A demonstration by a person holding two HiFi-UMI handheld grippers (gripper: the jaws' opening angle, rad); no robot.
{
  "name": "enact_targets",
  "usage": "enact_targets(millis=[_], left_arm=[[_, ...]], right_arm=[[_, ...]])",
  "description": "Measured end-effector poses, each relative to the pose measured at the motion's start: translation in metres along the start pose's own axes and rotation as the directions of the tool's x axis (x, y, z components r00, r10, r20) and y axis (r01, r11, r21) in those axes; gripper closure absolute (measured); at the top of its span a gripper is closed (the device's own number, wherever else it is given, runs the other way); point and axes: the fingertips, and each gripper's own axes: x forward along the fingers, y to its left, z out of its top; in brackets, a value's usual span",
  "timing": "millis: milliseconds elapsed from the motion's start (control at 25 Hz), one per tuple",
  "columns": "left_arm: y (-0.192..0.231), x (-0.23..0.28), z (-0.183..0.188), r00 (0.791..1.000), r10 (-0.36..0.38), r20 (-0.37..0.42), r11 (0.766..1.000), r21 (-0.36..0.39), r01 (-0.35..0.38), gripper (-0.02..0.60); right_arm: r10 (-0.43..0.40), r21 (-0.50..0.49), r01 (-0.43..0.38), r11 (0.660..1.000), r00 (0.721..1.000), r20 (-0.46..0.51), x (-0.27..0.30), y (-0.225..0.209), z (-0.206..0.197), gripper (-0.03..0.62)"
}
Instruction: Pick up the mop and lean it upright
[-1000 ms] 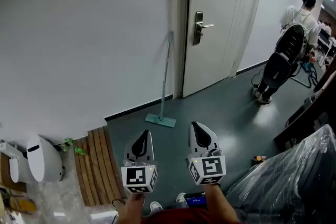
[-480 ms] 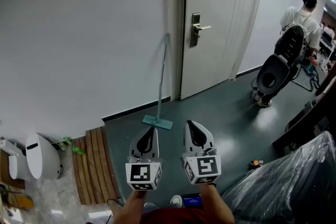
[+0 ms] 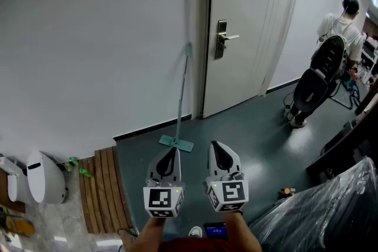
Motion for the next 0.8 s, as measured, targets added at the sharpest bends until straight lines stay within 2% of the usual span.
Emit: enact_targets(millis=[200, 800], left_arm=[[0.021, 0.017, -0.006, 1.000, -0.007, 0.009, 1.000, 0.009, 0.007, 0.569], [0.118, 0.088, -0.016, 1.000, 0.016, -0.004, 0.999, -0.033, -0.016, 0.569]], right_arm=[[0.000, -0.002, 0.000, 1.000, 1.000, 0.004, 0.027, 0.006, -0.007, 0.576], [0.012, 0.009, -0.011, 1.000, 1.000, -0.011, 0.143, 0.028, -0.026, 0.576]])
